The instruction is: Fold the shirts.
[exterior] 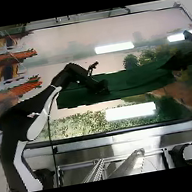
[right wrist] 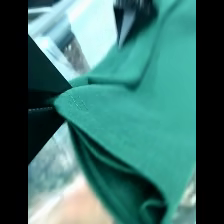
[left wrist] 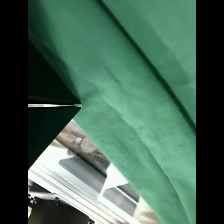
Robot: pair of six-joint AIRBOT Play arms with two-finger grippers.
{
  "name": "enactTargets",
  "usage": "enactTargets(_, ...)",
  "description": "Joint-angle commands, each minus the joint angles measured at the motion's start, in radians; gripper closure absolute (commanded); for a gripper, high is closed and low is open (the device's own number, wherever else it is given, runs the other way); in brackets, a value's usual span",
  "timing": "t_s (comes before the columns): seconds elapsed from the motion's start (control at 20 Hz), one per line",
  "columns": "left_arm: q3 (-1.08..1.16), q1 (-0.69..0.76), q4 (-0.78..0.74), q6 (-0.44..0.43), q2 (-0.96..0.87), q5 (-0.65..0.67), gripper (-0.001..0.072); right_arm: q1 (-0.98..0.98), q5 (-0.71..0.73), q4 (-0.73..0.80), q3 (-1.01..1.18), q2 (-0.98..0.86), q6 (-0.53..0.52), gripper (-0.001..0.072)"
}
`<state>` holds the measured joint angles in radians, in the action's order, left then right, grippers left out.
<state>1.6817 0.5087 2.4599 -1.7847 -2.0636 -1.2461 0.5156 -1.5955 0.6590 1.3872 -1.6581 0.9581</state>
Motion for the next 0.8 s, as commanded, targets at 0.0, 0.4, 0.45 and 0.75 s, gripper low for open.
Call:
enactTargets(0.0,0.175,0.068,-0.001,0.067,-0.11,-0.04,0.0691,0.013,-0.132,-0.139,0.049,0.042,0.008,0.0694)
enactTargets(0.4,0.375,-0.042,0.068,-0.024,0.02,-0.383,0.0686,-0.28,-0.023,-0.279,0.053,0.142,0.092,0.0694)
enactTargets(0.45,0.343,-0.081,0.063,-0.061,0.1,-0.398,0.0686,-0.365,0.037,-0.278,0.053,0.141,0.099,0.0694)
enactTargets(0.75,-0.09,-0.414,-0.016,-0.181,0.665,-0.34,0.0685,-0.89,0.61,-0.298,0.053,0.027,0.109,0.0694)
